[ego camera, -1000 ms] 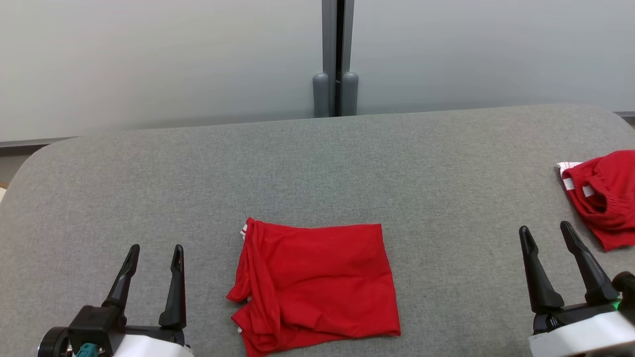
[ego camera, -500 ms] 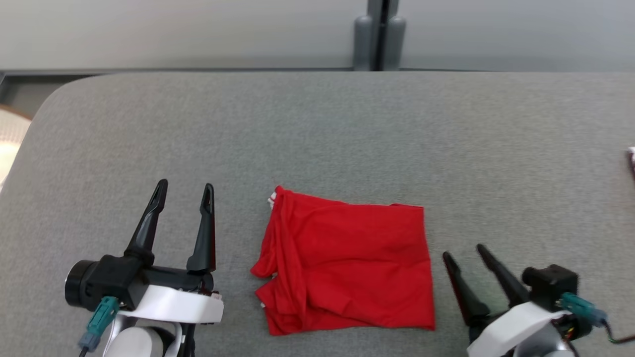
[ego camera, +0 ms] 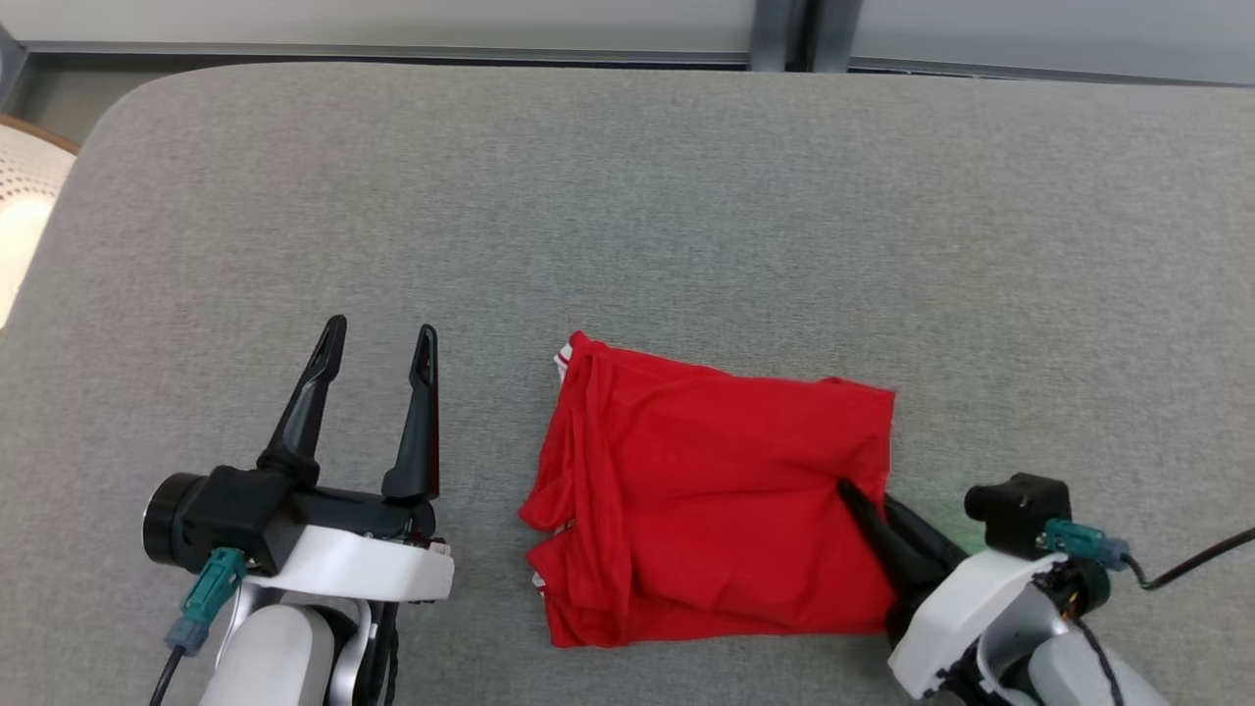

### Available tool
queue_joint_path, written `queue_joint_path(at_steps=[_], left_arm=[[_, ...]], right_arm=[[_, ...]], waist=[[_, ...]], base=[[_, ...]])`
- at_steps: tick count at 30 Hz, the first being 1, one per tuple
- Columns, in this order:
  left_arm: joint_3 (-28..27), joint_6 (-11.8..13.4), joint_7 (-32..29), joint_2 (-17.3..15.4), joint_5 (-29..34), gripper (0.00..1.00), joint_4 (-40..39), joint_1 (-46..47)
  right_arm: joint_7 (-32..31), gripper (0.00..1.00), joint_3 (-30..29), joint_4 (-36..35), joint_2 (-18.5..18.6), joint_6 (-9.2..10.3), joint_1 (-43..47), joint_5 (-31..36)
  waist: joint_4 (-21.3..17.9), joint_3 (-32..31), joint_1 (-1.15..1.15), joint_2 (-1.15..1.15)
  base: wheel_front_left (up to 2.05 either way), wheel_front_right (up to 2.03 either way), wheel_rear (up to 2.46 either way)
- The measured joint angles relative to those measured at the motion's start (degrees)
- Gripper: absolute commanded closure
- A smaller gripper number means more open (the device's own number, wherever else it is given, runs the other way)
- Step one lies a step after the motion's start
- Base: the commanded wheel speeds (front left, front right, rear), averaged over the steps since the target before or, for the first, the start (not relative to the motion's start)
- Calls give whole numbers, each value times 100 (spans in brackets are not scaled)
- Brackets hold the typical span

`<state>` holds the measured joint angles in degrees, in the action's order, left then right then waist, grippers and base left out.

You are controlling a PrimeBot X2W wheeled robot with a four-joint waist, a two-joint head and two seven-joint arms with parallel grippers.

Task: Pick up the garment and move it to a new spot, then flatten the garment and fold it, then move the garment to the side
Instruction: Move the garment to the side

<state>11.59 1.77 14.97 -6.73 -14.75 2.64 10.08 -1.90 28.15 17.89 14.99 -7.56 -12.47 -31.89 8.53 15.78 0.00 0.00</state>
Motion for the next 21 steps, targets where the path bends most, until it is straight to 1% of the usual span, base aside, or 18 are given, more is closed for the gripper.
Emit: queue_joint_path(at_steps=[2, 5, 10, 14, 18, 21], left_arm=[[-26, -27, 1, -1, 30, 0, -14, 46], [-103, -73, 3, -20, 75, 0, -112, 93], [-203, -166, 2, -100, 125, 0, -248, 101], [-201, -222, 2, -130, 213, 0, -299, 136], [-162, -279, 2, -138, 237, 0, -319, 241], [-116, -326, 4, -157, 274, 0, -344, 364]], right_arm=[[53, 100, 57, -211, 196, 0, -70, 98], [45, 100, 48, -721, 544, 1, -240, 368], [-422, 100, -126, -1713, 1227, 1, -427, 738], [-748, 100, -379, -2480, 1577, 1, -597, 872], [-1068, 100, -466, -2804, 1848, 1, -753, 818], [-1106, 100, -571, -2795, 1976, 1, -934, 726]], waist=[[-93, 16, 0, 0], [-300, 26, 0, 0], [-793, 28, 0, 0], [-1258, 37, 0, 0], [-1737, 56, 0, 0], [-2060, 103, 0, 0]], base=[[0, 0, 0], [0, 0, 0], [0, 0, 0], [0, 0, 0], [0, 0, 0], [0, 0, 0]])
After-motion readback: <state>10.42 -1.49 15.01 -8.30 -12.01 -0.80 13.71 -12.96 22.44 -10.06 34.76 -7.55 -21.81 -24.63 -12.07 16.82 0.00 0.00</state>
